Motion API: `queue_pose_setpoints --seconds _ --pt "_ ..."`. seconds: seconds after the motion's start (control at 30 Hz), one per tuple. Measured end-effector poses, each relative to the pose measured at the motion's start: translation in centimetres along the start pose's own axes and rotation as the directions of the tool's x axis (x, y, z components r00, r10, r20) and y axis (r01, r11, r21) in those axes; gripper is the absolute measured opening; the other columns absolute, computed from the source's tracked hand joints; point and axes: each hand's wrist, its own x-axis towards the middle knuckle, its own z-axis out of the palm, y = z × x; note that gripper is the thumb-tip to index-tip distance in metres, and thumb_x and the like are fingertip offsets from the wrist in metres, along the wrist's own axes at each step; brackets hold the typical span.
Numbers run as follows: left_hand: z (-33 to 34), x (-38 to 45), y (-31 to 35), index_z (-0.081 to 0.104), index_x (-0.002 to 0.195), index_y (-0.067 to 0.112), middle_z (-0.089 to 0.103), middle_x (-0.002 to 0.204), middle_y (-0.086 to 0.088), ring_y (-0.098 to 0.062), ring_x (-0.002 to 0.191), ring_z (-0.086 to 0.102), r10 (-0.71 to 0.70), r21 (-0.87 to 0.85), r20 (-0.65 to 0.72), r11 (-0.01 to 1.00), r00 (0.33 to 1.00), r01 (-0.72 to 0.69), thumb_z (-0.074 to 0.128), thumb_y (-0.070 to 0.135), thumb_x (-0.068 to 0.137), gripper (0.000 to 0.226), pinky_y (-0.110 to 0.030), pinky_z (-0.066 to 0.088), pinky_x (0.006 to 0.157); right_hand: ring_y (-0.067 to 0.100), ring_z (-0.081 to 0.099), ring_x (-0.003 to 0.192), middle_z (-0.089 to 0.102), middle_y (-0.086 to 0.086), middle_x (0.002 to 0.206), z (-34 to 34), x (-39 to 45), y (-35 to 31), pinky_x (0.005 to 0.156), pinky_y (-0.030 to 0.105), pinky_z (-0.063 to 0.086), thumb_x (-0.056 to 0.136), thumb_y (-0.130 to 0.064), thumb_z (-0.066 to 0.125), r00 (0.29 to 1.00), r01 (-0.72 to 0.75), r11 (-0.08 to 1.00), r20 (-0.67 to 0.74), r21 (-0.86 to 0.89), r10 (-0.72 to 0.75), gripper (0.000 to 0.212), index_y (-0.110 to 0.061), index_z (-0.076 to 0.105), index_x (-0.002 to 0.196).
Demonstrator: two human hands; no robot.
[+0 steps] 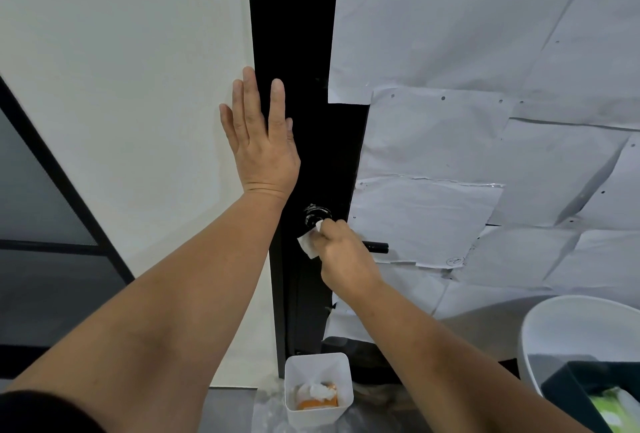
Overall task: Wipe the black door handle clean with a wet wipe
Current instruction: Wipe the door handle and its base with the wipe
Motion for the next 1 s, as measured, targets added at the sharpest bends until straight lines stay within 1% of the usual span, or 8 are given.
queue_pose_setpoints --seconds 0.07,0.17,0.23,0.33,0.43,0.57,0.8,1.0 --pt "0.0 0.0 0.0 0.027 0.142 0.013 0.038 0.145 -0.029 -0.038 0.139 0.029 -0.003 -0.004 0.002 1.0 1.0 0.003 0.045 0.013 0.101 0.045 -0.054 0.02 0.115 0.024 0.05 0.076 0.057 0.009 0.088 0.1 -0.1 -0.4 0.058 0.025 0.039 0.056 0.018 0.058 1.0 0.014 1.0 0.01 0.012 -0.014 0.032 0.0 0.064 0.082" --pt "0.0 0.0 0.0 0.027 0.142 0.013 0.038 0.145 -0.029 -0.038 0.139 0.028 -0.002 -0.005 -0.002 1.0 1.0 0.002 0.046 0.014 0.101 0.045 -0.054 0.02 0.116 0.026 0.053 0.077 0.057 0.012 0.083 -0.6 0.9 -0.3 0.055 0.025 0.032 0.059 0.018 0.055 1.0 0.016 1.0 0.007 0.005 -0.016 0.023 0.002 0.063 0.072" --pt "0.0 0.0 0.0 0.027 0.142 0.013 0.037 0.145 -0.029 -0.038 0.139 0.028 -0.003 -0.009 0.001 1.0 1.0 0.003 0.047 0.013 0.1 0.046 -0.054 0.019 0.116 0.025 0.054 0.078 0.059 0.01 0.084 -0.7 1.6 -0.1 0.055 0.024 0.033 0.06 0.016 0.057 1.0 0.017 1.0 -0.021 -0.014 -0.017 0.027 0.0 0.068 0.078" --pt "0.0 0.0 -0.1 0.027 0.142 0.013 0.037 0.145 -0.029 -0.038 0.139 0.028 -0.001 -0.005 0.009 1.0 1.0 0.001 0.047 0.013 0.1 0.046 -0.053 0.018 0.116 0.024 0.058 0.078 0.066 0.008 0.095 0.0 1.3 -0.3 0.055 0.024 0.042 0.056 0.014 0.068 0.999 0.03 0.999 -0.04 -0.009 -0.031 0.034 -0.001 0.071 0.086" --pt "0.0 0.0 -0.1 0.027 0.142 0.013 0.038 0.145 -0.029 -0.039 0.138 0.028 -0.002 -0.009 0.01 1.0 1.0 0.002 0.046 0.013 0.101 0.045 -0.054 0.019 0.116 0.021 0.055 0.075 0.063 0.006 0.094 0.7 0.5 -0.1 0.057 0.023 0.041 0.057 0.013 0.066 0.996 0.083 0.996 -0.041 -0.016 -0.083 0.034 -0.002 0.07 0.088" --pt "0.0 0.0 -0.1 0.028 0.142 0.012 0.038 0.144 -0.029 -0.039 0.138 0.029 -0.007 -0.008 0.018 1.0 1.0 0.007 0.045 0.014 0.101 0.044 -0.055 0.021 0.115 0.02 0.051 0.075 0.059 0.004 0.091 1.3 -0.5 1.3 0.06 0.028 0.046 0.067 0.006 0.064 0.987 0.155 0.986 -0.042 -0.053 -0.157 0.046 -0.005 0.064 0.112" --pt "-0.5 0.2 0.1 0.022 0.144 0.01 0.033 0.148 -0.029 -0.038 0.14 0.022 -0.027 -0.001 0.092 1.0 0.995 0.027 0.04 0.015 0.103 0.046 -0.053 0.016 0.116 0.021 0.054 0.073 0.061 0.004 0.087 1.4 -1.5 3.1 0.063 0.029 0.051 0.057 0.008 0.073 0.994 0.055 0.996 -0.092 -0.069 -0.061 0.054 -0.005 0.065 0.11" --pt "-1.8 -2.8 0.1 0.021 0.147 0.006 0.026 0.15 -0.03 -0.04 0.142 0.021 -0.009 0.031 0.203 1.0 0.979 0.003 0.048 0.006 0.096 0.058 -0.055 0.02 0.117 0.021 0.056 0.08 0.064 0.003 0.096 1.4 -2.4 3.1 0.068 0.028 0.054 0.061 0.008 0.073 0.995 0.031 0.999 -0.09 -0.041 -0.034 0.058 -0.005 0.063 0.117"
